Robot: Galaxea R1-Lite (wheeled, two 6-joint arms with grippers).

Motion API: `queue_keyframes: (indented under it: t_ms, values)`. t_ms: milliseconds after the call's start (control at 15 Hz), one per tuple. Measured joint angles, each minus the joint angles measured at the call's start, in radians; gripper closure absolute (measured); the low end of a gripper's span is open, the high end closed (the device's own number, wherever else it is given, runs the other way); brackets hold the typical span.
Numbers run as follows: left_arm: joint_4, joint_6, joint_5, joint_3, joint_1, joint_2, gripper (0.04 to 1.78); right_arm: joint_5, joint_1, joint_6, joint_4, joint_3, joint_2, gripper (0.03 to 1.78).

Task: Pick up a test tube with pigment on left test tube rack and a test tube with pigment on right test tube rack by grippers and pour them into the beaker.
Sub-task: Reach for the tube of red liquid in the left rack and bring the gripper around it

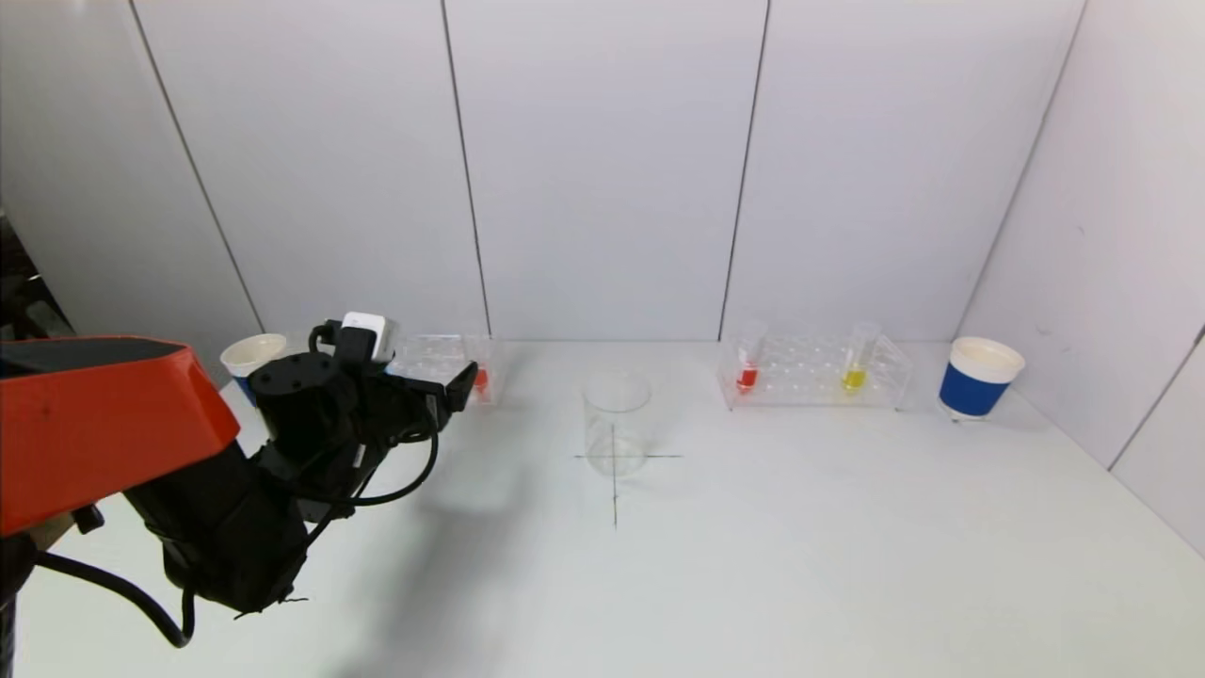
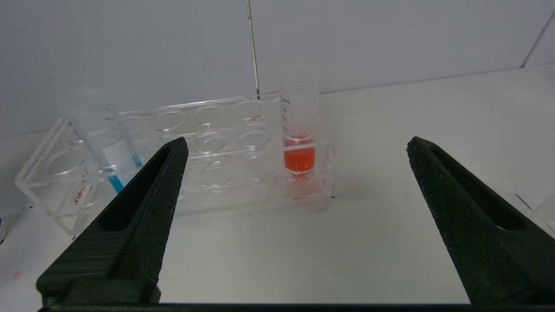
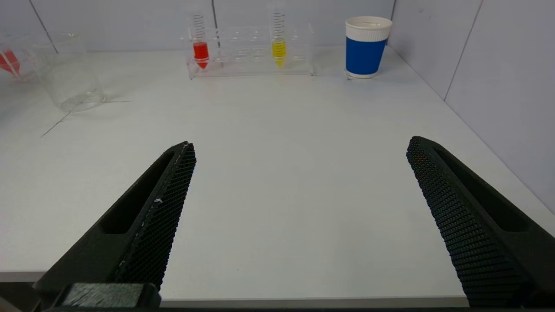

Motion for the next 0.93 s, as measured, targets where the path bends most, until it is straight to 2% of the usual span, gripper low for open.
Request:
queue_keyframes:
  t_ms: [667,933]
  values:
    - [0.153,0.0,0.034,-0.219,-0.006,0.107,0.06,0.0,0.0,0.0,0.0,0.0,0.0,0.04]
    - [0.15,0.001,0.033,-0.252,-0.007,0.135,0.06,0.0,0.0,0.0,0.0,0.0,0.0,0.04]
